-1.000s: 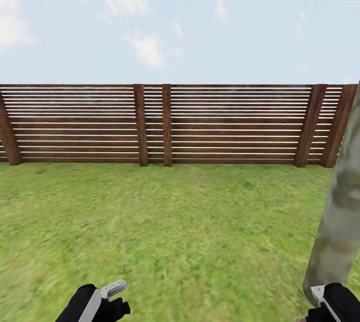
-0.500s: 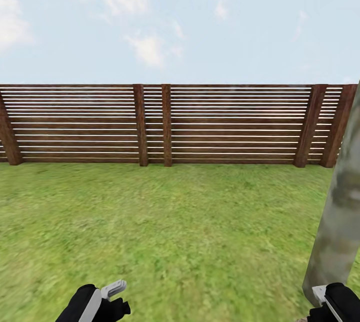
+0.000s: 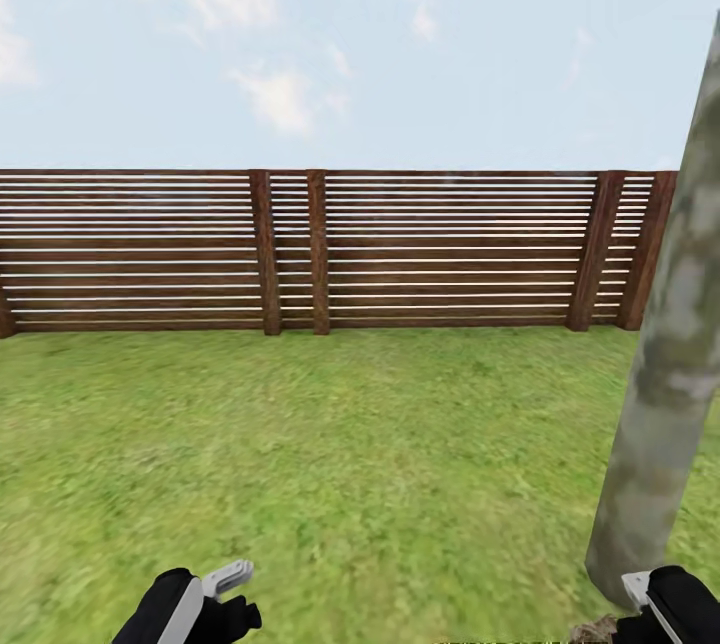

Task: Take the three Easter eggs out of the wicker basket on the lawn in the garden, then place them on the lawn next to a single tree (choose any tree) so that all three eggs are next to the same tree and none are left in the basket.

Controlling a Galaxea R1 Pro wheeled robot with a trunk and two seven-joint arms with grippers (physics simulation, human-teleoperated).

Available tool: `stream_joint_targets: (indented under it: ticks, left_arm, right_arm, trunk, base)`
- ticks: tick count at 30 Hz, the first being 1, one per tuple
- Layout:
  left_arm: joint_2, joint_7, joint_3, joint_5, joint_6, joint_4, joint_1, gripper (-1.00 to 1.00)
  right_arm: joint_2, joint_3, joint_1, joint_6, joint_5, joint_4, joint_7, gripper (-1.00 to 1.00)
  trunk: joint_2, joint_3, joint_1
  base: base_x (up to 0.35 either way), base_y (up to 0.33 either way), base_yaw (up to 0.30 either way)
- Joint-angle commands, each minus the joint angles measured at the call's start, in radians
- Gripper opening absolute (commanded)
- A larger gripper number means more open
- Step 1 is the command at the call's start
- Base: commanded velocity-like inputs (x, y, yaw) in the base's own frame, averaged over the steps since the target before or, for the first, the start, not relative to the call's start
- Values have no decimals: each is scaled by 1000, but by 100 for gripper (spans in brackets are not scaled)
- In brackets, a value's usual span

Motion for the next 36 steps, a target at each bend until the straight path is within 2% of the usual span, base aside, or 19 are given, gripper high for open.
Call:
stream_joint_targets:
  ticks: [1, 13, 19, 28, 36]
  left_arm:
    - [0, 9, 0, 11, 4, -2, 0, 100]
    - [-3, 9, 0, 11, 5, -2, 0, 100]
    - [-6, 9, 0, 11, 4, -2, 0, 100]
    - [-12, 10, 0, 11, 4, 0, 0, 100]
    - [-13, 11, 0, 11, 3, 0, 0, 100]
  right_arm:
    - [0, 4, -1, 4, 9, -1, 6, 100]
    - [0, 4, -1, 6, 9, -1, 5, 100]
    - [0, 5, -1, 7, 9, -1, 5, 100]
    - [1, 5, -1, 7, 9, -1, 5, 100]
    - [1, 5, -1, 6, 9, -1, 6, 100]
  trunk:
    - [-1, -1, 0]
    - [-1, 6, 0]
    - [-1, 7, 0]
    - [-1, 7, 0]
    - [-1, 7, 0]
  base:
    - [0, 0, -261]
    - [0, 0, -245]
    - [55, -2, -33]
    - [291, -92, -1]
    - [31, -12, -59]
